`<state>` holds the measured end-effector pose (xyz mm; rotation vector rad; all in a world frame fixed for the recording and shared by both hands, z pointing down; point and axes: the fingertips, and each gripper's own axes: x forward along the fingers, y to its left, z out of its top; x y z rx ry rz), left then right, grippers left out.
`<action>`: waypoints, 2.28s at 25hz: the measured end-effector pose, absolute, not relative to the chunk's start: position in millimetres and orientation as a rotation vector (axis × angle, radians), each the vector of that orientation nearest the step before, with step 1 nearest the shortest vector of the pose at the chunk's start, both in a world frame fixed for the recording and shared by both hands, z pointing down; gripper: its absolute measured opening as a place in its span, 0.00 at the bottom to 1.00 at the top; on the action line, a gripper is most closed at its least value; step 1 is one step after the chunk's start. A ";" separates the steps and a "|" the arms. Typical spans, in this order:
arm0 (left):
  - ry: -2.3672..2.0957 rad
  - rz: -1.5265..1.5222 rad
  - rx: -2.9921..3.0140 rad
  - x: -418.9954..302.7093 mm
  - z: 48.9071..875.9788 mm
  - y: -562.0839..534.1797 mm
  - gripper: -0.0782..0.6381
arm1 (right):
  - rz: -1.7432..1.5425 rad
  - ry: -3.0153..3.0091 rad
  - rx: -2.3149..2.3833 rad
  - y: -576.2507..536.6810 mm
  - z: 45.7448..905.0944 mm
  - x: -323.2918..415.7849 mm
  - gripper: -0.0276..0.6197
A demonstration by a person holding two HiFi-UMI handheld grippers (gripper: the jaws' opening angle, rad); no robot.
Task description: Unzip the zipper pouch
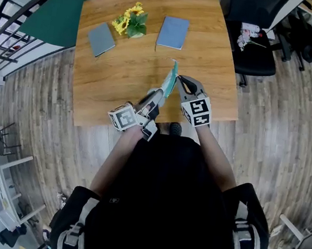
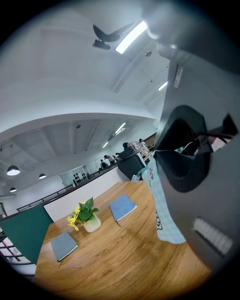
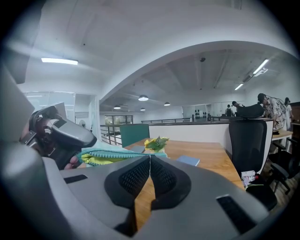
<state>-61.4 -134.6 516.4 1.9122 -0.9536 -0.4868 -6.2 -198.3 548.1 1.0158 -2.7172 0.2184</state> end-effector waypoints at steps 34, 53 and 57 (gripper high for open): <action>-0.892 -0.438 1.952 -51.0 510.3 -129.9 0.11 | 0.207 -2.669 1.097 -217.1 550.8 2.1 0.05; -0.845 -0.426 1.958 -53.1 514.0 -120.2 0.11 | 0.198 -2.646 1.135 -225.7 553.5 11.3 0.05; -0.841 -0.417 1.965 -54.3 516.5 -116.8 0.11 | 0.200 -2.643 1.140 -226.1 556.0 10.2 0.05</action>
